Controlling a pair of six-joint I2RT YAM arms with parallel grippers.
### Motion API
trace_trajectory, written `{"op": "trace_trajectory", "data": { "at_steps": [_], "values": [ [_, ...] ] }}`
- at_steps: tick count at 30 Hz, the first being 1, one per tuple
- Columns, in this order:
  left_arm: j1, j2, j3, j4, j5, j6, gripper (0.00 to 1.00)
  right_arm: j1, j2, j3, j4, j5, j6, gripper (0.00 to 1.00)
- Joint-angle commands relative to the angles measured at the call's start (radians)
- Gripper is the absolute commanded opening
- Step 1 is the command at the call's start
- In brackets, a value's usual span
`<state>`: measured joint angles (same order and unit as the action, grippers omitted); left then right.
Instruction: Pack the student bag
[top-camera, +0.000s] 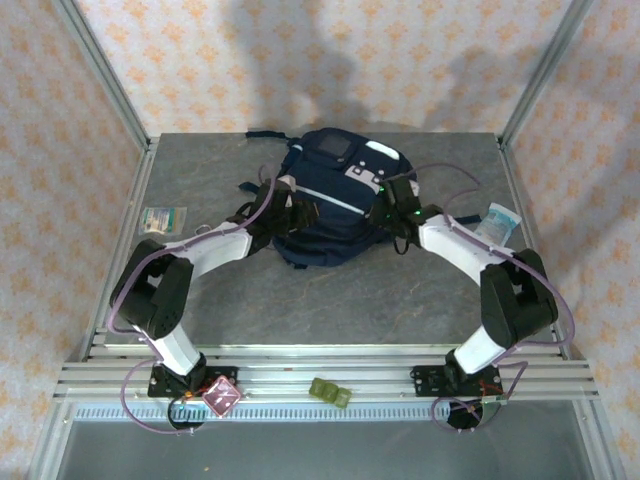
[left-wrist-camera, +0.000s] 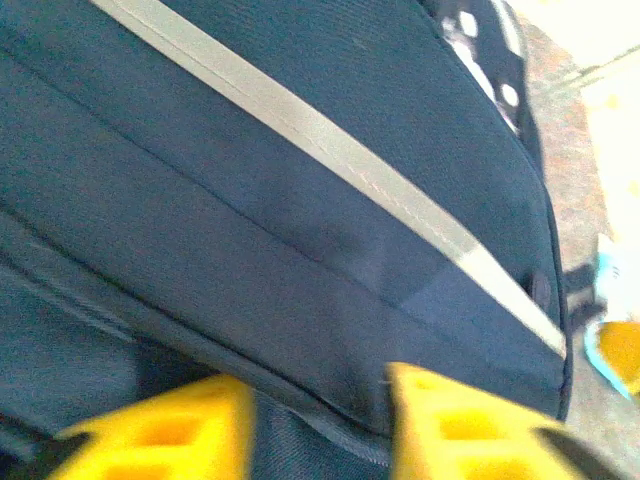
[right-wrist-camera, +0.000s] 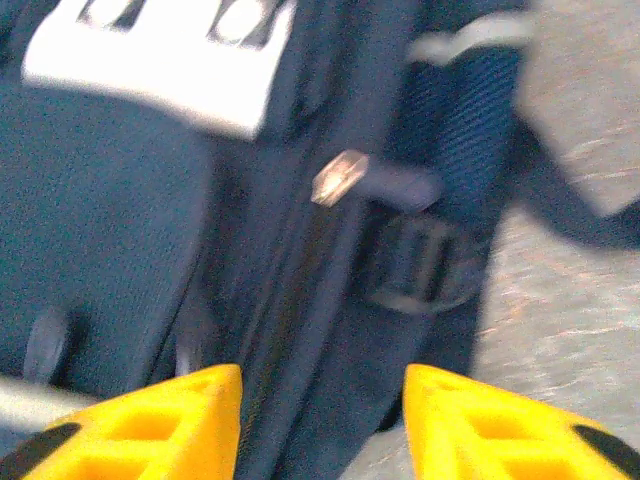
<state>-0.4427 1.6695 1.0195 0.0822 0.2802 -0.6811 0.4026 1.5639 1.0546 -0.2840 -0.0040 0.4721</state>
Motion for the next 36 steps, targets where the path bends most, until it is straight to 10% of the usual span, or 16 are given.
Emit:
{"op": "trace_trajectory", "data": {
  "at_steps": [1,5,7,17,30,36],
  "values": [
    [0.03,-0.085,-0.004,-0.078,-0.098,0.046,0.51,-0.028,-0.114,-0.026,0.019,0.114,-0.007,0.6],
    [0.031,-0.174,0.002,-0.097,-0.174,0.085,0.77,-0.028,-0.168,-0.03,0.045,0.093,-0.035,0.74],
    [0.037,-0.21,0.019,-0.128,-0.24,0.131,0.99,-0.028,-0.177,-0.018,0.066,0.089,-0.056,1.0],
    [0.148,-0.322,0.053,-0.161,-0.595,0.344,0.99,-0.111,-0.13,0.086,0.142,0.319,-0.119,1.0],
    [0.325,-0.406,-0.593,0.592,-0.777,0.611,1.0,-0.164,-0.264,-0.6,0.968,0.841,-0.384,1.0],
    [0.341,-0.231,-0.688,0.97,-0.698,0.656,1.0,-0.236,-0.145,-0.771,1.343,0.682,-0.414,1.0]
  ]
}}
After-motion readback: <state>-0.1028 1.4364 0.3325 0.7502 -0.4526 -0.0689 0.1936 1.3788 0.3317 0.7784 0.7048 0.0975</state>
